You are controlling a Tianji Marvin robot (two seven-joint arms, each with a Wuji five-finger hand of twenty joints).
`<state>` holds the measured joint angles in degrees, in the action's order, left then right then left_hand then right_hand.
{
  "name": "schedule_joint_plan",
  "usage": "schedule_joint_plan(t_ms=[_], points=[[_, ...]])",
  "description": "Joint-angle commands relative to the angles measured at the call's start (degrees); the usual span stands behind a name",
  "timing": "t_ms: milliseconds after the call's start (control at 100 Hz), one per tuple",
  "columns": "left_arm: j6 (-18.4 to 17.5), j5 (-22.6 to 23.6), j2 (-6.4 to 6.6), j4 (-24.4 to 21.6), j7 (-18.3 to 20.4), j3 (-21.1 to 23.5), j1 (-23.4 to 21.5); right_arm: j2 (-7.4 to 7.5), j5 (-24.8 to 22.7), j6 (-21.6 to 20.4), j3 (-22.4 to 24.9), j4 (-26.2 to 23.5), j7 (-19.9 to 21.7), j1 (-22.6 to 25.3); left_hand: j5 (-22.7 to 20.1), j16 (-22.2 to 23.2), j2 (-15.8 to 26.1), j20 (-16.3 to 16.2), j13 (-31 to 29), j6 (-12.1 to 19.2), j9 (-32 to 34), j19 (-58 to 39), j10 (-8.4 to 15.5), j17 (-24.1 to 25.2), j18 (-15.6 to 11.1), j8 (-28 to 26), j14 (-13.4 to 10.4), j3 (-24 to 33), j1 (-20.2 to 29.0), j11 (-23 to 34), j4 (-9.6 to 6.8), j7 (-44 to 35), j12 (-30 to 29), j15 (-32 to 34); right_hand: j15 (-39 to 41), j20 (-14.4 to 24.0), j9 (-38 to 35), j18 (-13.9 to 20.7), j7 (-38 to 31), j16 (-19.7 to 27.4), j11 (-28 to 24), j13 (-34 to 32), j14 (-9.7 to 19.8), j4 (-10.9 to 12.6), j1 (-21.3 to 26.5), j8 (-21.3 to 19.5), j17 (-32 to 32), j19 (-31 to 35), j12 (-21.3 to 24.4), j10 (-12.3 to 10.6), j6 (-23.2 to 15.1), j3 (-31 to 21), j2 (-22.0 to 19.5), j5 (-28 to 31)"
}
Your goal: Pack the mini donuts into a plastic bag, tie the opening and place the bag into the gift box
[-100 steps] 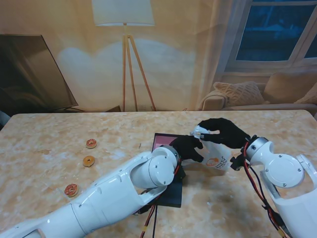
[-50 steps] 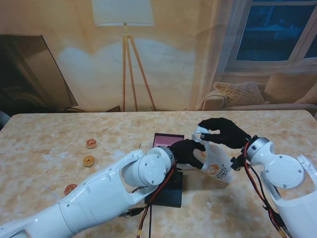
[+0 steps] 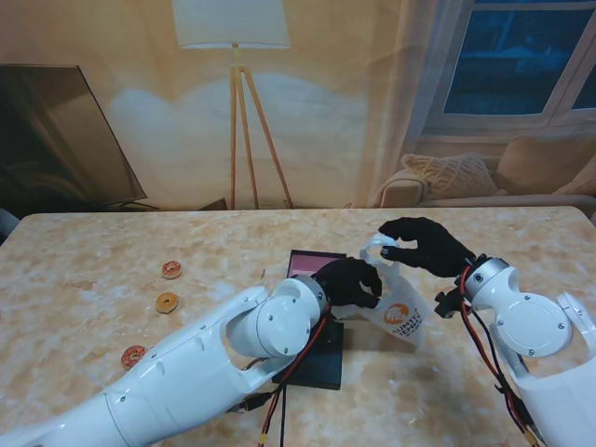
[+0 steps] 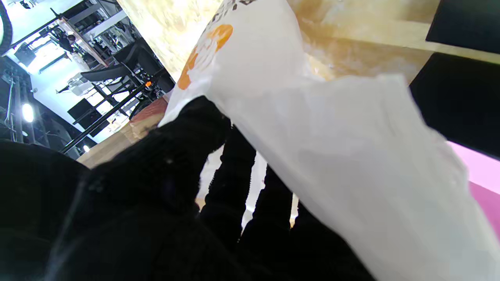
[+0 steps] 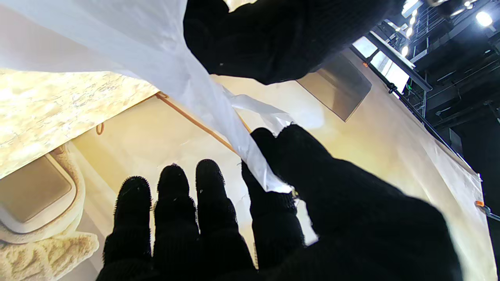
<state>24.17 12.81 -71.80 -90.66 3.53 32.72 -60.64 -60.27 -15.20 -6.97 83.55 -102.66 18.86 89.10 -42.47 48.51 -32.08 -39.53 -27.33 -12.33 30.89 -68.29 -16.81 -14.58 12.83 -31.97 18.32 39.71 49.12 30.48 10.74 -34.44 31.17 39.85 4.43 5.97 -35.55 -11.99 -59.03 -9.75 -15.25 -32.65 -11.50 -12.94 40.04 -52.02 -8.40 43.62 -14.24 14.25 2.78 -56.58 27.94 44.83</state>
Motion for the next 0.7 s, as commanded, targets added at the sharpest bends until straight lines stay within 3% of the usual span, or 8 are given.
schedule_joint_plan(t_ms=[0,40,90,140,330,470,590,690], points=[[-0.41,1.58,0.46,-1.47,0.53,0.29,-0.85,-0.54,-0.45,0.62,-0.08,0.28,0.43,0.51,1.96,8.32,-0.08,-6.58,-2.02,1.55,-0.04,-6.73,-0.68,-0.82,-4.11,-0.67,1.64,-1.53,0.25,2.66,1.31,-3.78,3.85,6.89,1.14,1.3,0.55,0.19,-0.16,-1.74,-0.82,-0.39,-0.2,2.77,4.73,-1.9,0.69,1.49,-1.72,-1.17,-5.41,-5.73,-1.16,-0.72],[-0.84,2.23,0.89,-2.11,0.79,0.55,-1.31,-0.59,-0.47,0.94,-0.14,0.41,0.24,0.41,2.83,13.41,0.55,-10.65,-1.62,1.13,-1.56,-8.16,-1.01,-0.03,-4.95,0.25,0.79,0.24,-1.93,2.05,0.74,-2.53,5.92,8.53,1.36,1.46,0.52,0.09,-0.42,-2.0,-0.98,-0.45,-0.25,3.07,4.48,-2.56,0.72,1.73,-2.06,-1.15,-5.49,-5.7,-1.76,-0.98],[-1.87,3.14,1.33,-2.75,0.9,0.88,-1.98,-0.66,-0.41,1.32,-0.23,0.59,0.06,0.24,3.35,14.13,1.48,-11.17,-0.52,0.65,-2.81,-7.55,-1.41,0.98,-4.86,1.17,0.79,1.58,-3.22,0.97,-0.5,-0.53,5.9,8.22,1.98,1.84,0.68,0.1,-0.61,-2.74,-1.36,-0.25,-0.19,4.35,3.89,-4.1,0.9,2.26,-2.96,-1.39,-5.71,-5.49,-2.8,-1.38],[-3.08,3.99,1.69,-3.25,0.83,1.2,-2.64,-0.75,-0.37,1.67,-0.35,0.79,-0.26,0.05,4.2,12.57,3.25,-10.22,2.01,-0.18,-4.77,-4.0,-2.2,3.02,-3.68,2.99,1.67,3.39,-5.19,-1.73,-3.43,3.29,4.56,4.85,2.49,2.08,0.62,0.1,-0.86,-3.18,-1.66,-0.24,-0.02,5.07,3.48,-4.93,0.84,2.62,-3.43,-1.5,-5.62,-5.74,-3.25,-1.53],[-4.94,4.93,2.44,-5.14,0.11,3.06,-5.35,-1.09,1.07,3.0,-0.82,1.3,-0.95,-0.58,4.28,0.66,4.2,-3.05,6.95,-2.45,-7.74,6.43,-3.68,5.81,-0.45,4.97,3.12,3.49,-4.57,-7.07,-3.76,8.26,-1.67,-6.43,5.43,3.01,0.1,-0.08,-1.8,-5.26,-3.65,-0.98,0.74,8.24,1.02,-7.6,0.48,3.94,-5.67,-2.14,-5.81,-6.58,-5.69,-2.04],[-6.05,5.99,3.08,-6.91,-0.72,5.46,-7.8,-1.56,0.39,3.34,-1.22,1.42,-3.26,-0.79,4.49,-0.01,3.97,-2.5,6.89,-2.5,-7.96,6.7,-3.67,5.77,-0.83,4.94,2.95,3.63,-4.49,-7.02,-3.75,8.54,-2.06,-6.39,12.38,4.51,-4.25,-0.84,-3.3,-9.42,-8.88,-5.35,2.03,9.99,-0.04,-9.32,-2.05,6.42,-9.42,-3.37,-5.16,-6.61,-7.59,-2.95],[-8.43,5.96,3.76,-9.15,-1.13,8.16,-10.42,-1.61,0.57,4.39,-1.48,1.39,-3.18,-1.02,4.51,-0.99,3.71,-1.73,6.45,-2.18,-7.64,7.06,-2.98,5.34,-1.25,4.7,2.35,3.87,-5.17,-6.65,-3.61,8.4,-2.38,-6.7,23.47,7.53,-11.72,-2.87,-4.36,-15.76,-18.15,-14.21,4.88,10.42,-0.58,-10.24,-9.46,12.36,-16.3,-6.34,-6.55,-6.05,-7.74,-2.83],[-11.26,5.05,4.38,-11.13,-0.87,10.53,-12.65,-1.57,0.06,4.98,-2.05,1.68,-3.04,-1.41,4.61,-2.31,3.59,-0.41,6.37,-1.6,-7.42,8.45,-2.51,5.03,-1.63,4.58,1.8,3.86,-5.84,-6.72,-3.5,8.29,-2.78,-7.81,29.47,10.62,-13.71,-4.67,-6.13,-19.08,-21.39,-17.38,5.84,11.02,-1.92,-11.95,-13.52,18.64,-20.71,-6.91,-6.77,-6.09,-8.37,-2.55]])
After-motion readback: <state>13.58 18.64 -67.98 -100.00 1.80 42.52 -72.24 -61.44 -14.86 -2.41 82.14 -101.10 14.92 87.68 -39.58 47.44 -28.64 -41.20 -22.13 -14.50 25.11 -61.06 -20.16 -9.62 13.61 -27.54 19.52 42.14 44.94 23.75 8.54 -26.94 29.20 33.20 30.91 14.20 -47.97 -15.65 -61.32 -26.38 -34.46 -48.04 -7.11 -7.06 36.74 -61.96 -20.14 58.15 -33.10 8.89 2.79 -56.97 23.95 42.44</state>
